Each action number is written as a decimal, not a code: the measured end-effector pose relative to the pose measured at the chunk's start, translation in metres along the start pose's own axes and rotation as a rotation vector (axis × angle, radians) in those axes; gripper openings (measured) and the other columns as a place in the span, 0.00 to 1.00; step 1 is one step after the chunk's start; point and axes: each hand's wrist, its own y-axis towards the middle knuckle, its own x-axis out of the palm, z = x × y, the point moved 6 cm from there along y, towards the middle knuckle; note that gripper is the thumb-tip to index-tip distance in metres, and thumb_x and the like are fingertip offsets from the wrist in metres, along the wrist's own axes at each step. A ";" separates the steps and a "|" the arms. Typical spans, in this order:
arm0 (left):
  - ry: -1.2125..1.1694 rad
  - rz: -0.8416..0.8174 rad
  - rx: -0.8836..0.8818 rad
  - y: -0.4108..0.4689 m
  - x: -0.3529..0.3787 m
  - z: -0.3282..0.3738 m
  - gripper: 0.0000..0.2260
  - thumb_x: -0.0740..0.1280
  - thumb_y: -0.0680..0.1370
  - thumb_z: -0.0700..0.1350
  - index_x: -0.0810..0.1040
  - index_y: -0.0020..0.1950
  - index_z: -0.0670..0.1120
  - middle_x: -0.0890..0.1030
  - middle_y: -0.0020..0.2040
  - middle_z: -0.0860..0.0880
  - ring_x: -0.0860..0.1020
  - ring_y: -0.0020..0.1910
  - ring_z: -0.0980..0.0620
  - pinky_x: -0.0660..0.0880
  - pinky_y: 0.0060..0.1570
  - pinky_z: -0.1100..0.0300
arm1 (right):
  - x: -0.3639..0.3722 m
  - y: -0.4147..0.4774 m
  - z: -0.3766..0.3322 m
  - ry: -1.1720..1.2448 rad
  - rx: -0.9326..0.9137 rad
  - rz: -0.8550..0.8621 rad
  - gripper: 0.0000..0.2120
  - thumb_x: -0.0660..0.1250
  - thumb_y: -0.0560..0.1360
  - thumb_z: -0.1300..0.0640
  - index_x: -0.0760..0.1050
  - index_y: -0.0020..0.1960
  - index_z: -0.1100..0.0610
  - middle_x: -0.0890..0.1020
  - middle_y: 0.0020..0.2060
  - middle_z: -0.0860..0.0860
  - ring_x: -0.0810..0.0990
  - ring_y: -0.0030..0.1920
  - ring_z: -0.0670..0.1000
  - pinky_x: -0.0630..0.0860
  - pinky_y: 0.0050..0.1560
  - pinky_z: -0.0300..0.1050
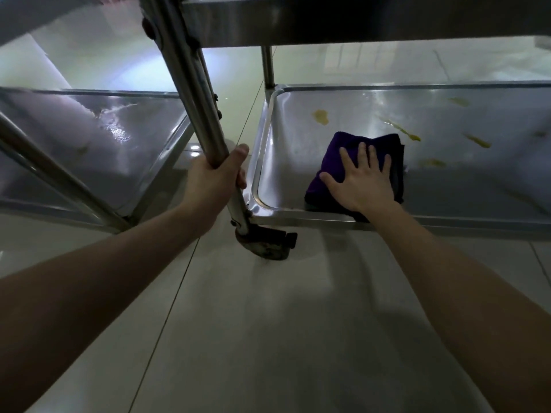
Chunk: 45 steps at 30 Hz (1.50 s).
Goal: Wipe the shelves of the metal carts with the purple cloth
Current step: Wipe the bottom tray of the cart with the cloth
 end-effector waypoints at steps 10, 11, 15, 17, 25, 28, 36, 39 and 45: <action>0.021 0.075 0.029 0.001 -0.007 0.002 0.14 0.68 0.84 0.41 0.75 0.38 0.47 0.76 0.29 0.51 0.77 0.31 0.52 0.80 0.37 0.58 | 0.017 0.023 -0.146 -0.009 -0.360 -0.106 0.40 0.44 0.81 0.26 0.38 0.87 0.41 0.37 0.87 0.58 0.34 0.86 0.62 0.30 0.80 0.71; 0.029 0.082 0.029 0.001 -0.009 0.003 0.14 0.67 0.84 0.41 0.75 0.38 0.47 0.76 0.29 0.50 0.77 0.31 0.52 0.80 0.37 0.58 | 0.019 0.016 -0.148 -0.011 -0.373 -0.112 0.40 0.44 0.81 0.26 0.37 0.87 0.41 0.37 0.87 0.58 0.34 0.86 0.62 0.30 0.80 0.71; 0.036 0.048 0.049 0.001 -0.011 0.006 0.13 0.67 0.83 0.41 0.75 0.38 0.48 0.76 0.30 0.49 0.77 0.31 0.50 0.79 0.37 0.55 | 0.020 -0.006 -0.142 0.046 -0.390 -0.145 0.39 0.45 0.81 0.28 0.39 0.87 0.38 0.37 0.87 0.54 0.33 0.86 0.58 0.29 0.81 0.68; 0.047 0.033 0.040 0.001 -0.011 0.007 0.12 0.67 0.83 0.41 0.75 0.39 0.48 0.76 0.30 0.49 0.78 0.32 0.50 0.80 0.37 0.55 | 0.017 -0.012 -0.127 0.071 -0.384 -0.161 0.38 0.48 0.82 0.28 0.40 0.87 0.37 0.37 0.87 0.52 0.34 0.86 0.55 0.29 0.82 0.65; 0.162 0.110 0.057 0.009 -0.016 0.005 0.13 0.70 0.81 0.50 0.82 0.43 0.42 0.82 0.35 0.48 0.82 0.35 0.53 0.79 0.43 0.53 | 0.003 -0.029 0.042 0.073 -0.072 -0.150 0.34 0.48 0.84 0.31 0.42 0.87 0.35 0.39 0.88 0.48 0.37 0.87 0.52 0.34 0.84 0.61; 0.272 0.255 -0.036 -0.015 -0.029 -0.003 0.26 0.74 0.75 0.68 0.80 0.59 0.49 0.84 0.48 0.52 0.83 0.45 0.57 0.79 0.45 0.54 | 0.000 -0.038 0.073 0.053 -0.022 -0.129 0.33 0.49 0.85 0.33 0.42 0.87 0.37 0.39 0.88 0.50 0.38 0.87 0.52 0.35 0.84 0.62; 1.145 -0.439 0.330 -0.078 0.090 -0.003 0.21 0.80 0.73 0.62 0.78 0.54 0.51 0.81 0.53 0.53 0.79 0.54 0.51 0.77 0.49 0.56 | 0.002 -0.041 0.052 0.039 -0.061 -0.101 0.38 0.43 0.80 0.22 0.38 0.86 0.33 0.38 0.87 0.55 0.35 0.86 0.60 0.31 0.81 0.71; 1.329 -0.536 0.376 -0.043 0.117 0.032 0.42 0.80 0.72 0.64 0.70 0.79 0.48 0.74 0.74 0.46 0.71 0.74 0.44 0.72 0.73 0.45 | 0.001 -0.038 0.051 -0.011 -0.076 -0.113 0.39 0.44 0.80 0.23 0.41 0.86 0.34 0.37 0.87 0.55 0.33 0.86 0.60 0.29 0.79 0.74; 1.437 -0.710 0.150 -0.002 0.158 0.016 0.54 0.84 0.66 0.66 0.64 0.85 0.50 0.70 0.80 0.44 0.72 0.76 0.41 0.73 0.75 0.45 | 0.003 -0.023 0.051 0.051 -0.137 -0.087 0.41 0.45 0.78 0.20 0.41 0.86 0.34 0.37 0.87 0.55 0.34 0.86 0.58 0.29 0.80 0.70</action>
